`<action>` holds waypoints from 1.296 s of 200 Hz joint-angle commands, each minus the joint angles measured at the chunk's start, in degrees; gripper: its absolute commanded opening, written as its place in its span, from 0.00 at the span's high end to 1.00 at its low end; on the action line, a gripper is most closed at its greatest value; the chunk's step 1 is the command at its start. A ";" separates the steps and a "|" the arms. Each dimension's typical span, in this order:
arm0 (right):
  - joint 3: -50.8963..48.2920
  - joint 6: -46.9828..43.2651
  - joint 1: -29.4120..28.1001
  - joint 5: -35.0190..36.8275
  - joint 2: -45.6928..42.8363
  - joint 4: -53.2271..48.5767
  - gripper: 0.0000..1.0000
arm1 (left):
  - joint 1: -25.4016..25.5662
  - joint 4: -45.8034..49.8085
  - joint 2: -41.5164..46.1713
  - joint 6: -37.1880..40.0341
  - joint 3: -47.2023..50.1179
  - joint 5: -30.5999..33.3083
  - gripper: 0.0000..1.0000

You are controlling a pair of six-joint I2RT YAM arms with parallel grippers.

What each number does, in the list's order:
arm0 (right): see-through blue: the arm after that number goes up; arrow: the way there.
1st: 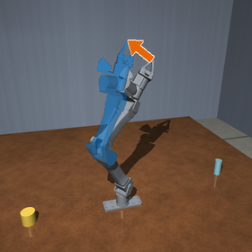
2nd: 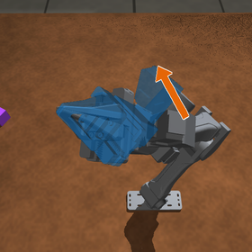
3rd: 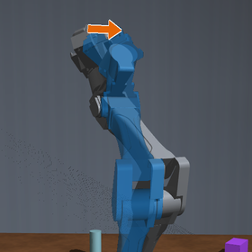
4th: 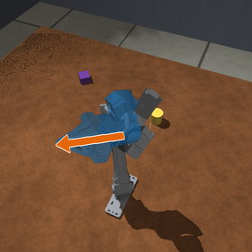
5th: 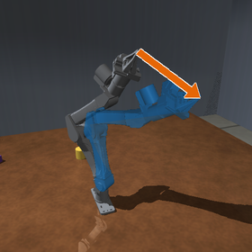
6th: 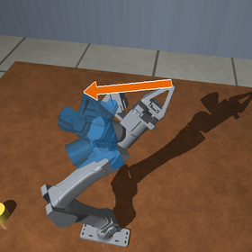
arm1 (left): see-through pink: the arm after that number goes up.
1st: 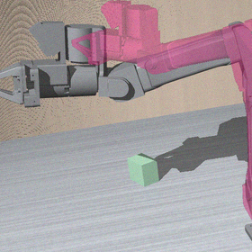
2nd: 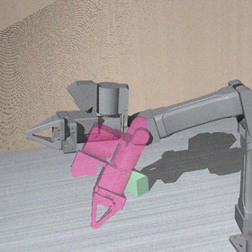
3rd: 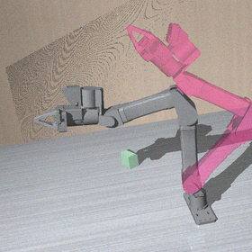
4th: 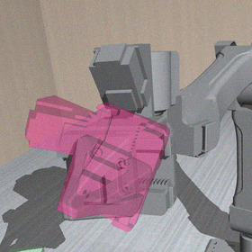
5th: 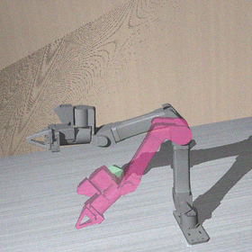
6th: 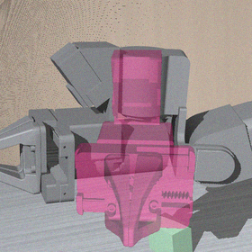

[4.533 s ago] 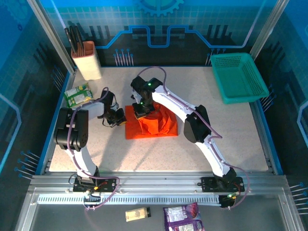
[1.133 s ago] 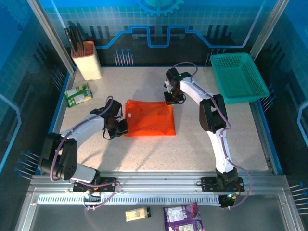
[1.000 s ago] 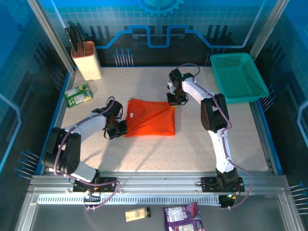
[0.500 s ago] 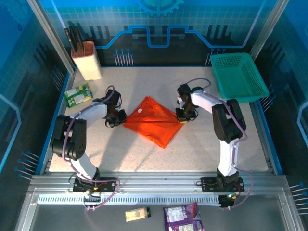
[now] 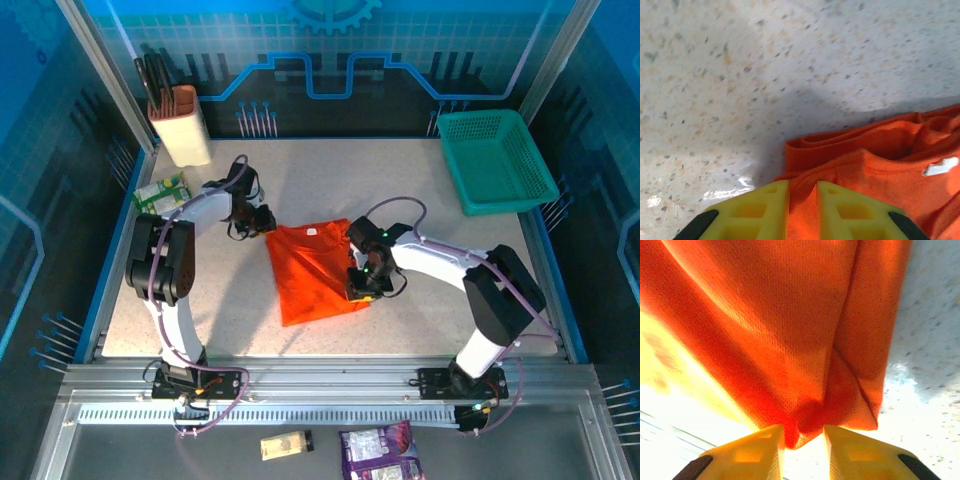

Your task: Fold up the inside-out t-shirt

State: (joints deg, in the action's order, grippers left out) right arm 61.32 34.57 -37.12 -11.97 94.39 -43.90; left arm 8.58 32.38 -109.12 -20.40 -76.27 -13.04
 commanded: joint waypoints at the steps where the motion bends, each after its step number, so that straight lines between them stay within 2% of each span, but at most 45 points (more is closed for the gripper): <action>1: 3.90 -3.61 3.68 1.81 0.34 -1.28 0.71 | 0.35 2.39 5.55 1.11 -0.81 -1.64 0.72; 44: 12.50 -10.36 9.84 -0.62 8.56 0.09 0.70 | 4.43 7.27 15.53 -1.09 5.25 -0.87 0.71; 91: 19.06 -12.41 11.24 -4.37 18.06 1.00 0.71 | 15.68 5.60 22.88 -9.02 16.98 -3.16 0.82; 136: 21.84 -12.34 11.59 -6.47 22.19 2.76 0.72 | 24.08 2.65 22.95 -14.61 24.58 -3.88 0.91; 154: 22.37 -12.28 11.61 -6.73 22.37 2.84 0.78 | 25.16 2.95 21.61 -15.01 26.51 -2.83 0.93; 188: 23.37 -12.67 11.75 -4.86 21.47 1.32 1.00 | 25.94 3.02 19.36 -14.71 28.80 -1.36 0.96; 259: 30.07 -15.79 13.35 1.89 24.68 -4.67 1.00 | 26.65 5.37 16.65 -13.63 31.26 1.66 0.99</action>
State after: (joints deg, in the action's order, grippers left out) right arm 88.73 20.86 -24.97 -12.73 116.33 -45.43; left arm 34.46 35.24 -91.44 -34.41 -47.13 -14.06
